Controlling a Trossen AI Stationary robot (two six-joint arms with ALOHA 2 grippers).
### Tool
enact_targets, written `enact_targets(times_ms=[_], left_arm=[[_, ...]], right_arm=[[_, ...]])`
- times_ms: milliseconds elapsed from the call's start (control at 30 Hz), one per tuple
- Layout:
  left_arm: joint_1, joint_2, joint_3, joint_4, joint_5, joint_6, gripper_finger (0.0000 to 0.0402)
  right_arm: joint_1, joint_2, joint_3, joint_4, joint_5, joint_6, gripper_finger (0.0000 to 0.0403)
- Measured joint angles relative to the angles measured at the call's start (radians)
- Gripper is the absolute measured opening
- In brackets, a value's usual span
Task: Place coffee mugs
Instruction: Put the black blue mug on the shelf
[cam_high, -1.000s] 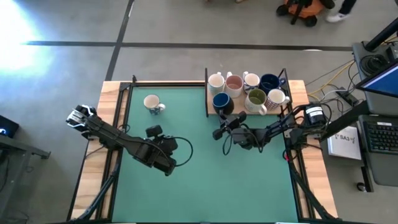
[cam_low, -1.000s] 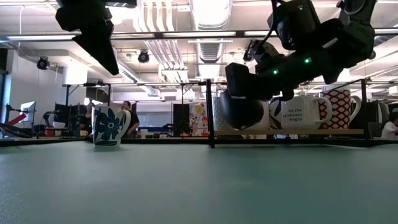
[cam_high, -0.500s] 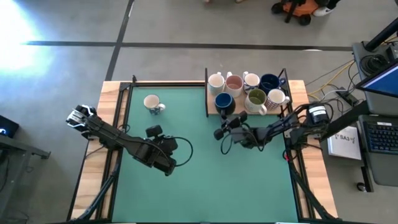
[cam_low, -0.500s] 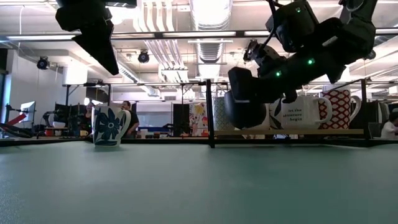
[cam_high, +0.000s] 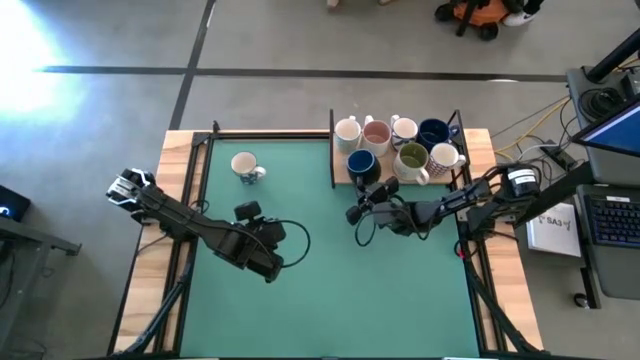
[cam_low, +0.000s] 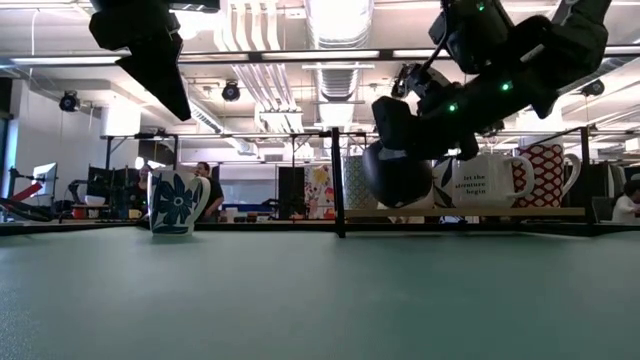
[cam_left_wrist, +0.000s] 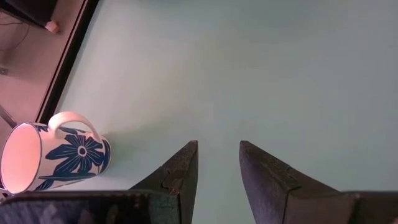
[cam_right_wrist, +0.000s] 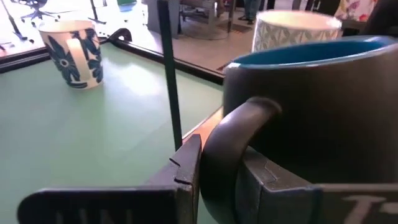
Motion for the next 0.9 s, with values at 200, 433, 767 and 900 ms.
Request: enact_targets(times_ms=[200, 433, 767, 900], left_arm=[[0.0, 0.0, 0.0, 0.0, 0.0, 0.0, 0.01], [0.0, 0.0, 0.0, 0.0, 0.0, 0.0, 0.01], [0.0, 0.0, 0.0, 0.0, 0.0, 0.0, 0.01], [0.0, 0.0, 0.0, 0.0, 0.001, 0.0, 0.01]], right_arm=[[-0.015, 0.018, 0.0, -0.019, -0.014, 0.029, 0.0059], [-0.024, 0.017, -0.001, -0.018, -0.012, 0.028, 0.0099], [-0.022, -0.007, -0.001, -0.027, -0.06, 0.029, 0.0109], [-0.022, -0.058, -0.001, -0.129, -0.079, 0.064, 0.0107]])
